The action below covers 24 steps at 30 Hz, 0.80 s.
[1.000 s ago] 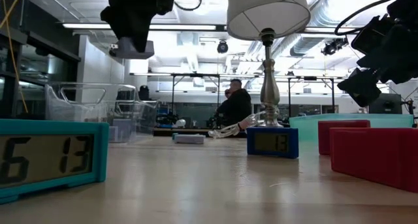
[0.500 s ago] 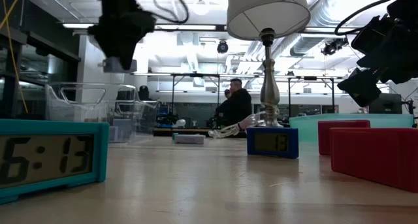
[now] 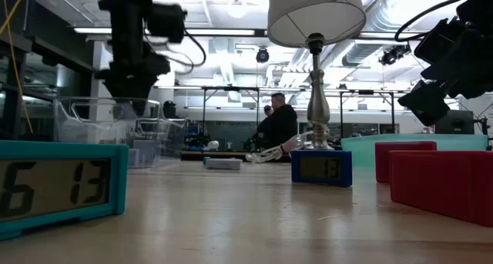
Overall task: Pick & Place Office items
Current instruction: Put the middle blue charger adapter into the transparent bin
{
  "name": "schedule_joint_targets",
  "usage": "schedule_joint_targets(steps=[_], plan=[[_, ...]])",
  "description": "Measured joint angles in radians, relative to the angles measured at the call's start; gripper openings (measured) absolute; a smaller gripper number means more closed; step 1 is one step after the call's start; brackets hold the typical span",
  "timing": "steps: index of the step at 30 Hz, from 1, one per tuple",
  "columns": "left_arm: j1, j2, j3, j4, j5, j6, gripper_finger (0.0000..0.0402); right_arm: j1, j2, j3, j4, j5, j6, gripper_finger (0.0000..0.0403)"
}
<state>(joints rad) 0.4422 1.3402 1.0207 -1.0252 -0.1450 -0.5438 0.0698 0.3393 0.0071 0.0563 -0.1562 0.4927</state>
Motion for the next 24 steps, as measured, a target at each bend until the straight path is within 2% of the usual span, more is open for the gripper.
schedule_joint_targets(steps=[4,14,24], plan=[[0.048,0.056,-0.012,0.034,0.039,0.042,0.0218,0.0,0.0,0.0,0.0,0.0,0.0,0.0235],[0.06,0.173,-0.012,0.099,0.014,0.085,0.0218,0.0,0.0,0.0,0.0,0.0,0.0,0.0235],[0.082,0.195,-0.012,0.119,0.011,0.087,0.0218,0.0,0.0,0.0,0.0,0.0,0.0,0.0235]])
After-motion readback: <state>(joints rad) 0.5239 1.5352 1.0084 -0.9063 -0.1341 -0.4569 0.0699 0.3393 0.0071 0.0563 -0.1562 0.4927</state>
